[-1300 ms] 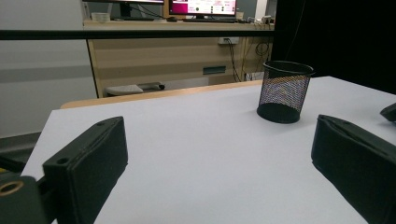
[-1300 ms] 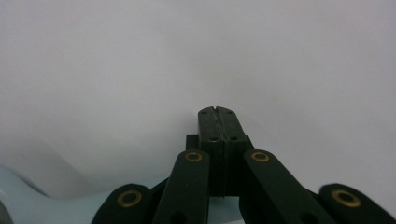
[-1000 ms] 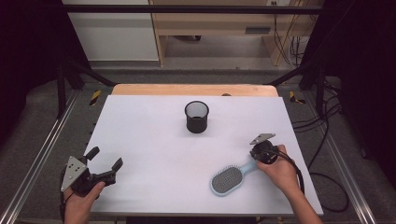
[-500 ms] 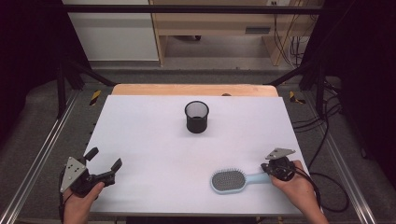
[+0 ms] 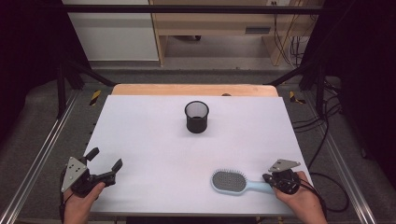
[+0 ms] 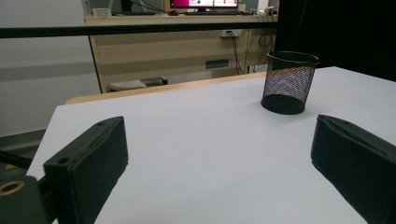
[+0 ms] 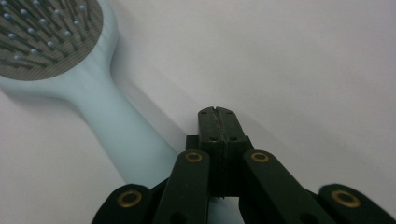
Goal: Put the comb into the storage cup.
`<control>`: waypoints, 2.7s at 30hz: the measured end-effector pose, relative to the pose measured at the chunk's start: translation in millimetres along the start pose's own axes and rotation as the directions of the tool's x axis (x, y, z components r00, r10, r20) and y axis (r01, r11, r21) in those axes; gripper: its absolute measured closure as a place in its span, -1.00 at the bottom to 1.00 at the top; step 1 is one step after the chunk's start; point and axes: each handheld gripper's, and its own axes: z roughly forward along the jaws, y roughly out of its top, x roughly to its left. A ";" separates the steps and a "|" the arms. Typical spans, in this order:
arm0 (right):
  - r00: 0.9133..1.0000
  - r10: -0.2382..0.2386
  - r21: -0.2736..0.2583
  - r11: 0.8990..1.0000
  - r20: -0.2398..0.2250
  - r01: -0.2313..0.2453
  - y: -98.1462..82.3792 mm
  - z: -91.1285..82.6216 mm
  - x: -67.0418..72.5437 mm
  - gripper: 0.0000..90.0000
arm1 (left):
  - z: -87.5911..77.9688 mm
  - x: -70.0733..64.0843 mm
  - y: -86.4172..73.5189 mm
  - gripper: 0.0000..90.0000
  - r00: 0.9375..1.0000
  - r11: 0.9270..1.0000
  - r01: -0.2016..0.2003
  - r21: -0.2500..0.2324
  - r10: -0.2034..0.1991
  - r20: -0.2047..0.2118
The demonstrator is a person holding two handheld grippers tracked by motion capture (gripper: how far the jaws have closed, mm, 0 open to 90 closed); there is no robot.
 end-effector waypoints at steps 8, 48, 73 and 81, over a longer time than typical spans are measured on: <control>1.000 0.001 -0.007 1.000 -0.014 -0.001 -6.7 -5.5 9.8 1.00 | 0.1 0.1 -0.3 -0.91 1.000 1.000 -0.002 0.006 0.002 0.001; 0.983 -0.129 -0.063 0.991 -0.134 0.121 11.4 -24.2 36.0 -0.57 | -0.9 1.3 -0.6 -0.91 1.000 1.000 0.001 0.010 -0.001 -0.003; 0.954 -0.194 0.040 0.977 -0.230 0.209 15.8 -3.9 40.6 0.28 | -0.1 1.5 -1.2 -0.91 1.000 1.000 -0.001 0.019 0.001 -0.002; 0.945 -0.218 0.058 0.969 -0.242 0.238 20.3 0.6 39.5 0.40 | 0.8 1.8 -2.2 -0.91 1.000 1.000 0.003 0.024 -0.003 -0.006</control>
